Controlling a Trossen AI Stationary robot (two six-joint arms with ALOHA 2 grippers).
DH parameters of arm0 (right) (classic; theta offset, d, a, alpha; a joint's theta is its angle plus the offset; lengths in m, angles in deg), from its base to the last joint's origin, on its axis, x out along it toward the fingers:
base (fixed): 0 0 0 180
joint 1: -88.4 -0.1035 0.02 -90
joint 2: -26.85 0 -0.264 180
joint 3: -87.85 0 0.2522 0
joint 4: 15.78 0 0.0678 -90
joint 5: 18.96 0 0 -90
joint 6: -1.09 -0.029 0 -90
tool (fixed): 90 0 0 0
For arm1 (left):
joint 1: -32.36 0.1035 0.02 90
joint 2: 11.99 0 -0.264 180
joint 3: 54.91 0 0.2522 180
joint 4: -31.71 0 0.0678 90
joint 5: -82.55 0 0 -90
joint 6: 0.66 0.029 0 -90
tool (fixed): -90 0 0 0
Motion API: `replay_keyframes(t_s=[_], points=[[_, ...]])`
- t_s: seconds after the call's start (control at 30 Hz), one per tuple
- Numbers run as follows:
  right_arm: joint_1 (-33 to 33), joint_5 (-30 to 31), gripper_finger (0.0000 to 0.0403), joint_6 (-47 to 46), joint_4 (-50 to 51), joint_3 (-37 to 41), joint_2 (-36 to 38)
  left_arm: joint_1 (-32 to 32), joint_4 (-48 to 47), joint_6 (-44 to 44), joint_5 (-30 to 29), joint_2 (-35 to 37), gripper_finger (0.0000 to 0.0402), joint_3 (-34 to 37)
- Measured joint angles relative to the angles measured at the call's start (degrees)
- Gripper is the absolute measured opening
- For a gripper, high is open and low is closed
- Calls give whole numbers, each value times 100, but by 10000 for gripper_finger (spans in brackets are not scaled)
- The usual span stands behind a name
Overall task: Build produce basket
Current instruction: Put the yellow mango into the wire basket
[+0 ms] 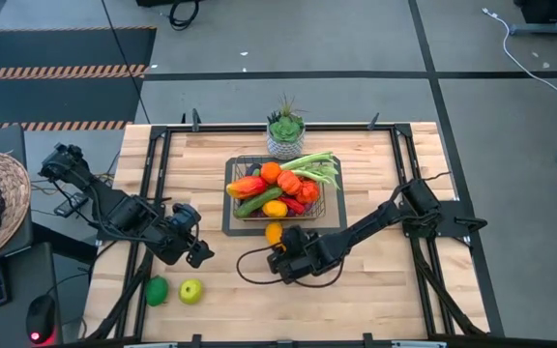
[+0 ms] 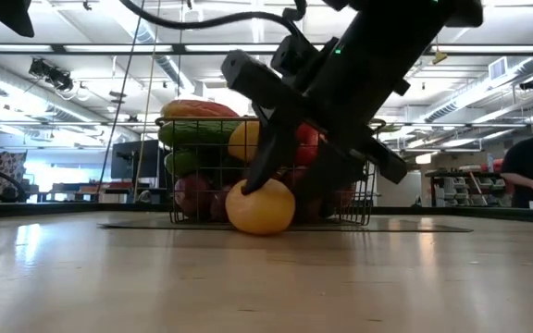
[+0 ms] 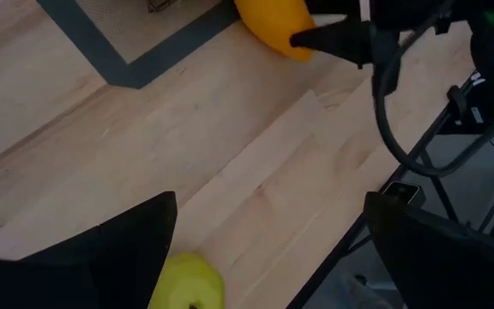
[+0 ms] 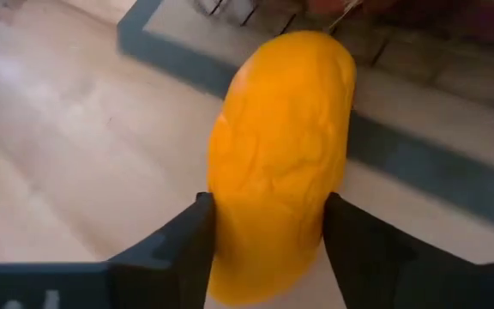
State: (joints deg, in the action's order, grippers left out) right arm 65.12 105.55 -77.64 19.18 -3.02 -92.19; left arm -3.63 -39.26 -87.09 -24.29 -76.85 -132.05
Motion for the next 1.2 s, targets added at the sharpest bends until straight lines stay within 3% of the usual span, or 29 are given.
replay_keyframes(t_s=[0.23, 0.43, 0.7, 0.9, 1.07, 1.2], points=[[-364, -412, 194, -78, 47, -420, 4, 0, 0, 7, 0, 0, 382, 0], [-579, -199, 193, 134, 1167, -1653, 4, 0, 0, 9, 0, 0, 382, 0], [-496, 697, 193, 655, 3915, -3882, 5, 4, 0, 30, -1, 0, 382, 0], [-120, 884, 194, -269, 6980, -4852, 13, 20, -4, 206, -150, 0, 382, 0], [135, 434, 195, 1620, 6338, -4697, 142, 20, -2, 214, -268, -1, 382, 0], [256, 140, 195, 2506, 6537, -4687, 120, 20, 2, 208, -268, -2, 382, 0]])
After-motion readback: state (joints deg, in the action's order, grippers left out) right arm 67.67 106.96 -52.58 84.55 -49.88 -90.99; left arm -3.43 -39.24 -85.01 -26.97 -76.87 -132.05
